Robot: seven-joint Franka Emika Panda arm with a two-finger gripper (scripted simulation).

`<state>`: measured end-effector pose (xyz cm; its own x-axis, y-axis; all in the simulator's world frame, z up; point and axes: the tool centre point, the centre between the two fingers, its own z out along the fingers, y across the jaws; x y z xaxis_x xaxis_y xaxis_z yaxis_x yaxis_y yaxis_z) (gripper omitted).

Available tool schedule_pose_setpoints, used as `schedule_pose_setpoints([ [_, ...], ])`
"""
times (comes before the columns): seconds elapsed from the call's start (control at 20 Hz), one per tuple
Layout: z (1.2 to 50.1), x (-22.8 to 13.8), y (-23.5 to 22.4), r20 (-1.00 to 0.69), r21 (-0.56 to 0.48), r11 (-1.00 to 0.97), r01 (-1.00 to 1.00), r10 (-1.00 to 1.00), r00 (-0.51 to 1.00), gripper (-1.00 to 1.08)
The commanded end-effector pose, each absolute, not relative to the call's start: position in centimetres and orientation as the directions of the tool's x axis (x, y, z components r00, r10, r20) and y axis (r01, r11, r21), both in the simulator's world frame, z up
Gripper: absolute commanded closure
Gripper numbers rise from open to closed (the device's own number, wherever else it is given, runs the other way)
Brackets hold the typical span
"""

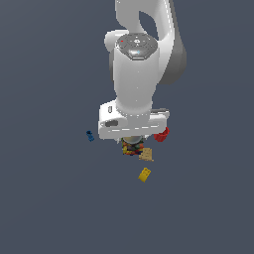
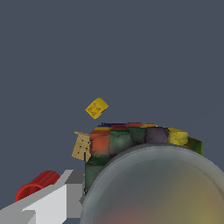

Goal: Pick up a designated object from a clutter of objects.

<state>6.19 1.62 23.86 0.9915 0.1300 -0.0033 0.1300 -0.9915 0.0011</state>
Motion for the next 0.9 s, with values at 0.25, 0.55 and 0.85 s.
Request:
schedule_pose_setpoints([
  [0.25, 32.3, 6.4, 5.1, 0.000, 0.002, -0.992, 0.130, 0.130, 0.992, 1.08],
  [0.55, 37.1, 6.7, 7.2, 0.000, 0.001, -0.992, 0.130, 0.130, 0.992, 1.08],
  [0.85, 39.8, 6.9, 8.4, 0.000, 0.000, -0.992, 0.130, 0.130, 0.992, 1.08],
])
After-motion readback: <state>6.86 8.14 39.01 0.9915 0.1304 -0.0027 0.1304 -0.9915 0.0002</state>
